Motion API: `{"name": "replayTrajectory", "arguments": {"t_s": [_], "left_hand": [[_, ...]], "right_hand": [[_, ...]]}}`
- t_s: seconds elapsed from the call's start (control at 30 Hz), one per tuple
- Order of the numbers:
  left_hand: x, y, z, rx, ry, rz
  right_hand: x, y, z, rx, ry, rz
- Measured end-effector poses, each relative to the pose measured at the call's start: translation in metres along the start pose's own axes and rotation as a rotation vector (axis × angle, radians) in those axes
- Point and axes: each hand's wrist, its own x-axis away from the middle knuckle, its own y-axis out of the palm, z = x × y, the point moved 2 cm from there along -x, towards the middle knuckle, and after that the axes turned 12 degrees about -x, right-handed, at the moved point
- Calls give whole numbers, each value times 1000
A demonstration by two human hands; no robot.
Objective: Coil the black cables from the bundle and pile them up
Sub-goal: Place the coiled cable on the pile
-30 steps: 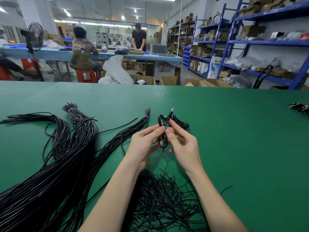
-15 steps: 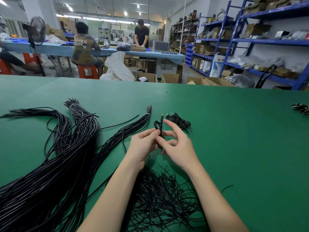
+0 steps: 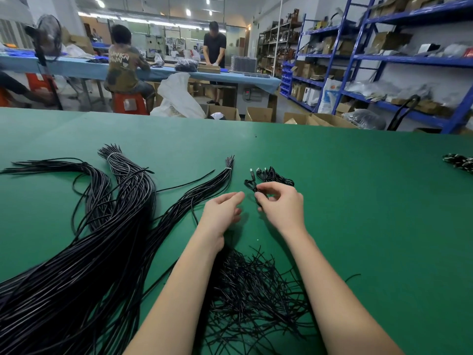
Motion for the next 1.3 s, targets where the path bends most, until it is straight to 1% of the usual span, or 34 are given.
{"name": "replayTrajectory", "arguments": {"t_s": [0.07, 0.13, 0.17, 0.27, 0.3, 0.37, 0.43, 0.53, 0.67, 0.73, 0.77, 0.83, 0.9, 0.93, 1.03, 1.1, 1.23, 1.3], "left_hand": [[0, -2, 2, 4, -6, 2], [1, -3, 2, 7, -12, -2], [1, -4, 2, 2, -12, -9], [1, -6, 2, -7, -7, -22], [1, -6, 2, -11, -5, -25], [1, -5, 2, -28, -1, -32], [2, -4, 1, -51, 0, -38], [4, -1, 1, -89, -1, -64], [7, -1, 2, -157, 7, -90], [8, -4, 4, -211, 44, -48], [7, -6, 5, -271, 80, 2], [4, -14, 8, -469, 178, 149], [2, -21, 10, -664, 228, 258], [1, -23, 10, -715, 229, 268], [0, -27, 8, -806, 215, 252], [-1, -28, 7, -856, 233, 272], [2, -29, 9, -945, 254, 393], [1, -32, 8, -1044, 213, 427]], "right_hand": [[-17, 6, 1, 117, -40, 35], [-37, 13, 1, 284, -102, 11], [-45, 17, 3, 398, -107, -43], [-58, 24, 16, 886, -55, -249], [-58, 24, 20, 1012, -58, -297], [-56, 24, 25, 1107, -83, -350], [-54, 25, 26, 1080, -59, -392], [-47, 26, 18, 948, -6, -430], [-25, 19, 2, 618, -20, -341], [-8, 12, -4, 410, -29, -265], [2, 9, -5, 323, -9, -236], [17, 6, -5, 209, 56, -240], [25, 6, -2, 164, 108, -275], [28, 7, 1, 156, 129, -288], [33, 10, 9, 205, 162, -321], [35, 10, 12, 213, 168, -331], [33, 7, 11, 210, 183, -341], [33, 7, 10, 223, 180, -359]]}}
